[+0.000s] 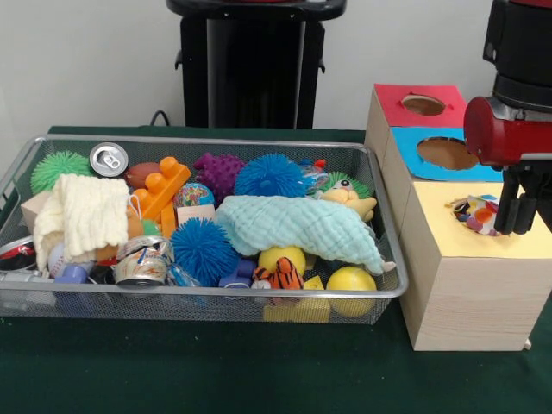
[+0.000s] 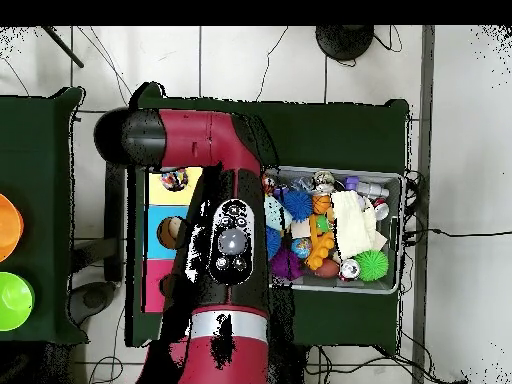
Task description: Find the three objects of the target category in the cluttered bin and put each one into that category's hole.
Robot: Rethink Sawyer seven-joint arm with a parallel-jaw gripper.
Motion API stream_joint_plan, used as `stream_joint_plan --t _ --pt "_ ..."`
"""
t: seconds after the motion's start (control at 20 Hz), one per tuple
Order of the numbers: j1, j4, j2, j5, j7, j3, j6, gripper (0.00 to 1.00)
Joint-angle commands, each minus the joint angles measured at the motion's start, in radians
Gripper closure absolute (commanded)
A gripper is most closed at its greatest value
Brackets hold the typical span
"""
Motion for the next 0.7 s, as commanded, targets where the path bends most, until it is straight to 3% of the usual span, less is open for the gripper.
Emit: stream_joint_plan --t 0.05,0.7 --pt "-0.03 0.067 0.018 -0.033 0.014 0.098 0.033 1.0" --pt "-0.03 0.111 0.03 -0.065 0.02 0.088 -0.017 1.0"
